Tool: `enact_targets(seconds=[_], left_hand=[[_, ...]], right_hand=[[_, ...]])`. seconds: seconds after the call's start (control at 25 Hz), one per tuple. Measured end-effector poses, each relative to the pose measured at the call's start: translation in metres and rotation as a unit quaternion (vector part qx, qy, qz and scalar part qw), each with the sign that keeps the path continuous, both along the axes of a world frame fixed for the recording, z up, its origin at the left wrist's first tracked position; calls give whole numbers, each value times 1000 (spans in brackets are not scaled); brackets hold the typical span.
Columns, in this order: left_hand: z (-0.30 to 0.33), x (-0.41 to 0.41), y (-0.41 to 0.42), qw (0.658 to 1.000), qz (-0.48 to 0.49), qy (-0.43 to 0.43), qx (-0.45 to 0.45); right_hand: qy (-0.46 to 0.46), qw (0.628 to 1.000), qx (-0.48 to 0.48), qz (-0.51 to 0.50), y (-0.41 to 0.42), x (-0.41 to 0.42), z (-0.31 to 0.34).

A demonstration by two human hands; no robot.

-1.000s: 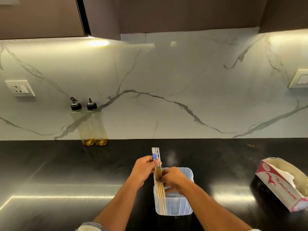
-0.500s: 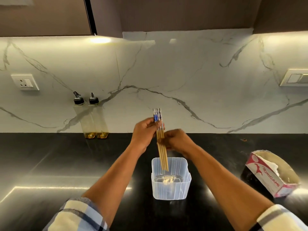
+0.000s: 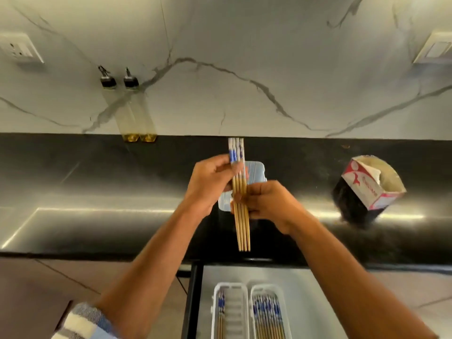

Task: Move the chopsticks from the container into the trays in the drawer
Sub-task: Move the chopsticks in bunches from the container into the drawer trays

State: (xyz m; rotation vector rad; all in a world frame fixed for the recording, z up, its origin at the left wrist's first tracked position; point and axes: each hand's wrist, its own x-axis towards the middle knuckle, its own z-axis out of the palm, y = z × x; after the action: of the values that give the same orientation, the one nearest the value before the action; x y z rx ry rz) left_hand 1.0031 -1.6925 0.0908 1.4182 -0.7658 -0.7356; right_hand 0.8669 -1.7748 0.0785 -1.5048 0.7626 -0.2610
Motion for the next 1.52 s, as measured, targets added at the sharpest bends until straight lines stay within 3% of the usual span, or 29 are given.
enact_targets(seconds=[0.2,0.4,0.68,0.84,1.08,1.24,1.52], left_hand=[[-99,-38,54,988,-10,78,130],[-194,-55,96,965,-25,81,248],[-258,-83,114,915,29,222,336],[-277,-94,116,893,47,252,370],[-292,-113,117,876,56,218,427],[-287,-117,115,875,62,212,432],[-278,-119,119,871,30,198,449]], right_hand=[[92,992,87,3,58,-37,-106],[154,980,126,-13,110,-53,-196],[252,959,94,-89,162,-63,-259],[312,941,88,-100,176,-59,-278],[379,916,65,-118,177,-43,-300],[411,911,-26,-18,179,-36,-300],[445,884,-142,27,185,-31,-315]])
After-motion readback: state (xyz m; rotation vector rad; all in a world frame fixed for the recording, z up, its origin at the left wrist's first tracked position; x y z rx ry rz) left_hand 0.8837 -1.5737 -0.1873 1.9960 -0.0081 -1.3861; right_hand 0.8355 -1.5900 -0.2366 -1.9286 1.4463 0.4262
